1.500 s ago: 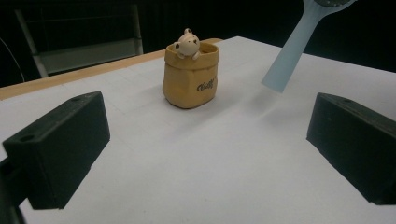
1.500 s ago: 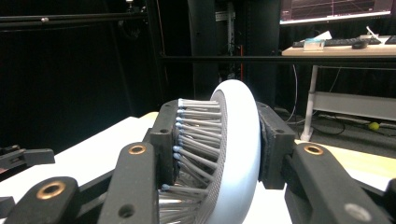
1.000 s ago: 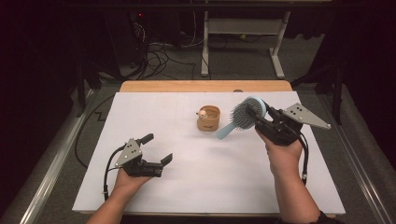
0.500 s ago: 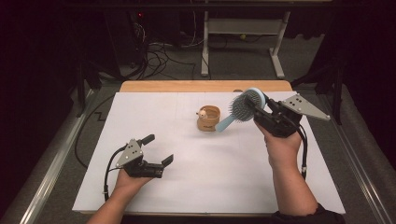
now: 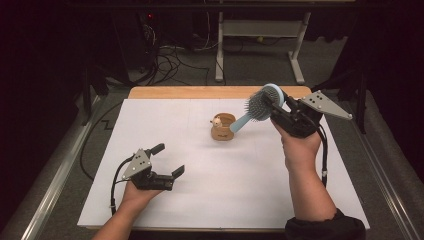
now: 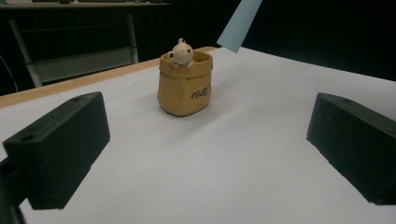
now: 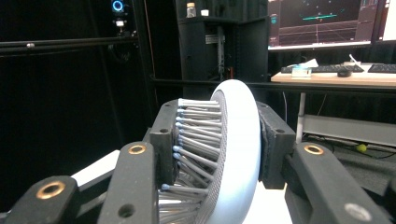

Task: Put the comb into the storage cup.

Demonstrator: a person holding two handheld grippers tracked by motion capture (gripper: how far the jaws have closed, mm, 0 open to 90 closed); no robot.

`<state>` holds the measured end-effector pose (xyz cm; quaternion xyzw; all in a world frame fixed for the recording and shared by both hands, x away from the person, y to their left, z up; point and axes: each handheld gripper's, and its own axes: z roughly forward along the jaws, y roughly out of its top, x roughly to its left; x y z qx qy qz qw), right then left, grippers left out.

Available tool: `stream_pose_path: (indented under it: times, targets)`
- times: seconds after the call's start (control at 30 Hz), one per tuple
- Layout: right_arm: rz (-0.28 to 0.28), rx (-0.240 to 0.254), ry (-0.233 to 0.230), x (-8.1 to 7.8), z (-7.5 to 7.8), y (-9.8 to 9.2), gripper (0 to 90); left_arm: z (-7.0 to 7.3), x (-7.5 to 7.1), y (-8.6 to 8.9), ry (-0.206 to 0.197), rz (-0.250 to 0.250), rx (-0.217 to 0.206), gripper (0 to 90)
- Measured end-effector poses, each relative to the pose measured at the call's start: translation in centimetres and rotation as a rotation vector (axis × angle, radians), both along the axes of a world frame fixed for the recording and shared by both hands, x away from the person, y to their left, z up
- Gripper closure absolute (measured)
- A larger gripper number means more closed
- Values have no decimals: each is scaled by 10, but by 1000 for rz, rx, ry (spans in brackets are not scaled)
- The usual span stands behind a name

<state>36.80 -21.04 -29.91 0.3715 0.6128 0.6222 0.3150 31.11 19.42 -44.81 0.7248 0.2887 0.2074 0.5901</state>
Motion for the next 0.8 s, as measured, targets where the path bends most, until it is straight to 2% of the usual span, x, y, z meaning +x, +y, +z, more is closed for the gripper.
stream_pose_path:
  times: [0.47,0.8]
  targets:
    - [-20,6,7,21,2,10,593,0,0,1,-3,-13,3,0]
    - [-27,6,19,34,-3,17,593,0,0,1,-3,-16,-3,0]
